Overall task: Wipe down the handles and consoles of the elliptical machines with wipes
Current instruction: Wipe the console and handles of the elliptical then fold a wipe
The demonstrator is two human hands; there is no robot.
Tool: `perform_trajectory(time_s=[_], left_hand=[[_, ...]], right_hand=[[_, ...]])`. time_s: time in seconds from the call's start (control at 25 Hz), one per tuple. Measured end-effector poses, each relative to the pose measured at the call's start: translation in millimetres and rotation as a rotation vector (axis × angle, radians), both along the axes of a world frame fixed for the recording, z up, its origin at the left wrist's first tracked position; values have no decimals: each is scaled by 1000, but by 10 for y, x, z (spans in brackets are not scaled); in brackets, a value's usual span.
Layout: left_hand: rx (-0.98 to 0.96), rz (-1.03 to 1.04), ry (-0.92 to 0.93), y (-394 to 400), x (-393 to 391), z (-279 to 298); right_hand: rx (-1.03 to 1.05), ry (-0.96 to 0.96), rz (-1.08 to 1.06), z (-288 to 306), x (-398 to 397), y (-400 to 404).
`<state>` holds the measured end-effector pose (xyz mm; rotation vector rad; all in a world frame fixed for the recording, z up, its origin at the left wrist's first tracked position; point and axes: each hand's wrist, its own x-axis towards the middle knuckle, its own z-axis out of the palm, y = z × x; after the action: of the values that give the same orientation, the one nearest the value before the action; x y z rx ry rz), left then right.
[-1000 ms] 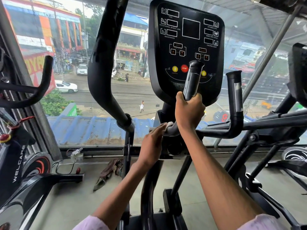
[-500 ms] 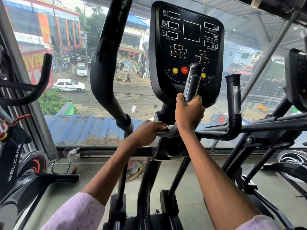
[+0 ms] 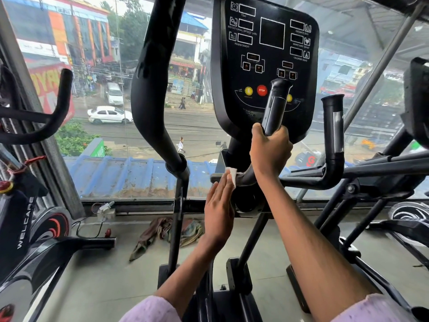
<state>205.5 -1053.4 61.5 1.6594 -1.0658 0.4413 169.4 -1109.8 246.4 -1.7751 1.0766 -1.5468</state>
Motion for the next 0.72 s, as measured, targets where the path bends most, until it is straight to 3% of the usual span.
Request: perform_trajectory(time_s=[0.16,0.28,0.36,0.52,0.72], left_hand=[[119,70,198,-93,178,-163],[61,147,458,-164,-67,95],[-50,161,533,-153,-330,308],[-269,106,424,-50,-706,622],[-229,13,285,124,-771,793]], right_hand=[[5,-5,-12,-6,16,-10],[20,-5,-27,-24,17,-47],[31,-4,-40,-24,24,-49],[4,-6,-48,5,18,-16],[75,29,146,18,-4,-93]])
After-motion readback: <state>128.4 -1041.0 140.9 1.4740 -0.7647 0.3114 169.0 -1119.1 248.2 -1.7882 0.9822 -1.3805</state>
